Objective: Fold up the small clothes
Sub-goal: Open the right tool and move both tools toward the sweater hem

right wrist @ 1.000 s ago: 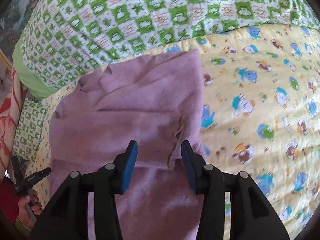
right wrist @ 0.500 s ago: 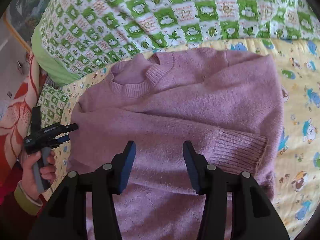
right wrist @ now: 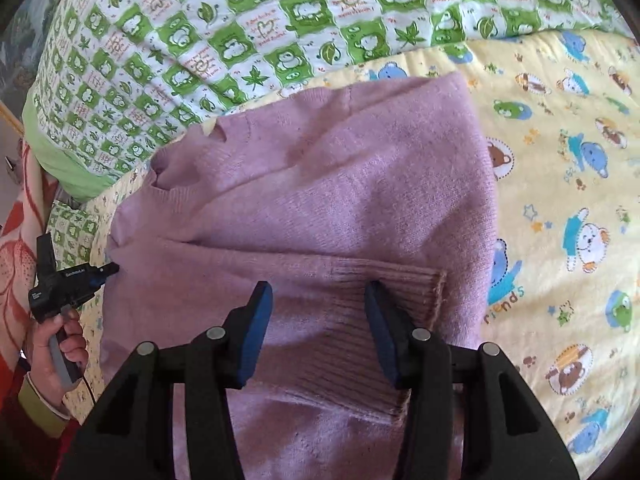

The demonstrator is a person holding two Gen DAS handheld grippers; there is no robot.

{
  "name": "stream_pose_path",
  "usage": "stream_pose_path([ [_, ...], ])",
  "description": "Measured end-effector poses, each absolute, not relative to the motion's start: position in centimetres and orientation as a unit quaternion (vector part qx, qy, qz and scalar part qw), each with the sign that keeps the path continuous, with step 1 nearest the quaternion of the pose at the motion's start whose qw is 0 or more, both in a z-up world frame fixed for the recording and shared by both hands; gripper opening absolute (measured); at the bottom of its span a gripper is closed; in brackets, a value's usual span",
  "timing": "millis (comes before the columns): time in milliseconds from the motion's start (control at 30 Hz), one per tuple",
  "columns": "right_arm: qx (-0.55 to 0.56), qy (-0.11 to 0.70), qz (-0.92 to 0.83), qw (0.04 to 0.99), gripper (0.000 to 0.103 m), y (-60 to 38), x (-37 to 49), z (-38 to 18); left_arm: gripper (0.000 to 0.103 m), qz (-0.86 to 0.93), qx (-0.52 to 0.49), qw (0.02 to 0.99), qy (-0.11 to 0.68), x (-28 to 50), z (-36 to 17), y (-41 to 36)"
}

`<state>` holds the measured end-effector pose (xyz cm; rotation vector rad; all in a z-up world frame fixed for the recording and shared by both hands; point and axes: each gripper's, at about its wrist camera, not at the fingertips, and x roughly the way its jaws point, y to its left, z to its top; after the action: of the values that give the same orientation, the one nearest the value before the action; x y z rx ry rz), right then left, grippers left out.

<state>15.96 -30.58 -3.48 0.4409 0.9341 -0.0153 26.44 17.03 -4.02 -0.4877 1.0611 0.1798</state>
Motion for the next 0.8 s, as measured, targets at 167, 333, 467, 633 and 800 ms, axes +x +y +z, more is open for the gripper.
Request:
stream_pose_path([
  [167,0.221,0.435,-0.003,0.873,0.051,-30.7,13.3,-1.4,0.060,0.074,-0.204,0.840,0.496,20.2,-2.9,16.5],
  [333,0.214,0.439,-0.008,0.873,0.056,-30.3,8.5,-0.7,0.061,0.048,-0.193,0.827,0.525,12.9,-4.0,15.3],
  [467,0.223,0.449,-0.017,0.865,0.056,-29.8,4.3,-1.2,0.062,0.039,-0.191,0.813,0.548,7.6,-5.3,14.7],
  [633,0.230,0.457,-0.027,0.859,0.056,-28.8,-0.7,-1.8,0.066,0.028,-0.191,0.803,0.564,1.6,-6.0,13.7],
  [800,0.229,0.464,-0.038,0.855,0.056,-28.2,-5.7,-2.2,0.070,0.017,-0.183,0.796,0.576,-2.2,-6.6,12.8],
])
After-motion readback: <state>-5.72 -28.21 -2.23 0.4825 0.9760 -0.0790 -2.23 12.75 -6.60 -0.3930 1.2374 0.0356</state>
